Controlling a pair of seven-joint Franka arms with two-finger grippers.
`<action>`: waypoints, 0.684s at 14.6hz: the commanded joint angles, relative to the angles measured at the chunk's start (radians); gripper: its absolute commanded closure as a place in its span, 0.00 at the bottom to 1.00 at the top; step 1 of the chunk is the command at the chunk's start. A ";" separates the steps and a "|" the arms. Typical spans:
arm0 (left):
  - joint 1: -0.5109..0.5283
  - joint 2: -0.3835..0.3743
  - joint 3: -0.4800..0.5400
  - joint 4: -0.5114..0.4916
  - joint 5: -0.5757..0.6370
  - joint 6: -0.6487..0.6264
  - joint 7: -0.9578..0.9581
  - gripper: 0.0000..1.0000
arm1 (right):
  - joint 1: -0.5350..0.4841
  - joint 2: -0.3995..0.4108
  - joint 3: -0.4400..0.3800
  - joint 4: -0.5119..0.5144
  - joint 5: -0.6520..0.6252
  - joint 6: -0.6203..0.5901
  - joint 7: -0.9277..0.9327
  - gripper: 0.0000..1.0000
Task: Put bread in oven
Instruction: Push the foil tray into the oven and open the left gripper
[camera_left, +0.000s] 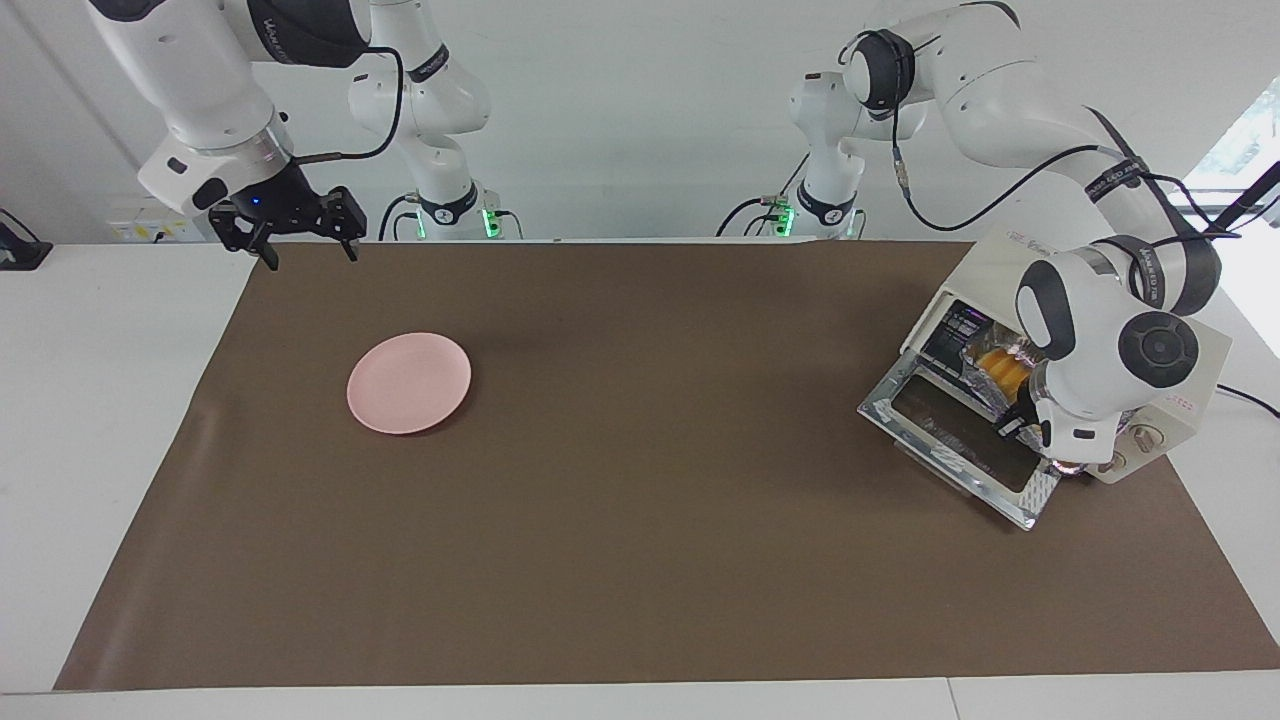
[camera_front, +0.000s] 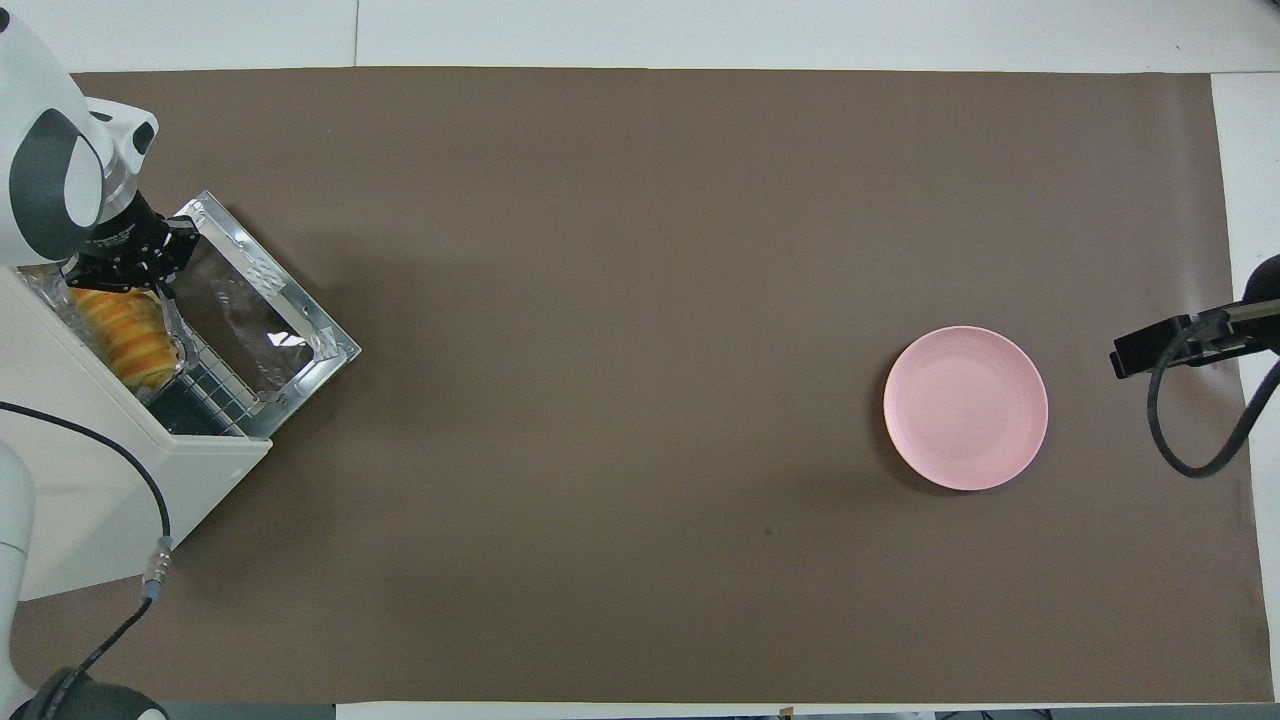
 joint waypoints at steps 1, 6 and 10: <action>-0.026 -0.047 0.021 -0.050 0.014 0.003 -0.031 1.00 | -0.027 -0.023 0.018 -0.021 0.019 -0.001 -0.019 0.00; -0.086 -0.050 0.018 -0.060 -0.009 0.020 -0.180 1.00 | -0.027 -0.023 0.018 -0.021 0.019 -0.003 -0.019 0.00; -0.071 -0.067 0.022 -0.081 -0.007 0.014 -0.169 1.00 | -0.028 -0.023 0.018 -0.021 0.019 -0.003 -0.019 0.00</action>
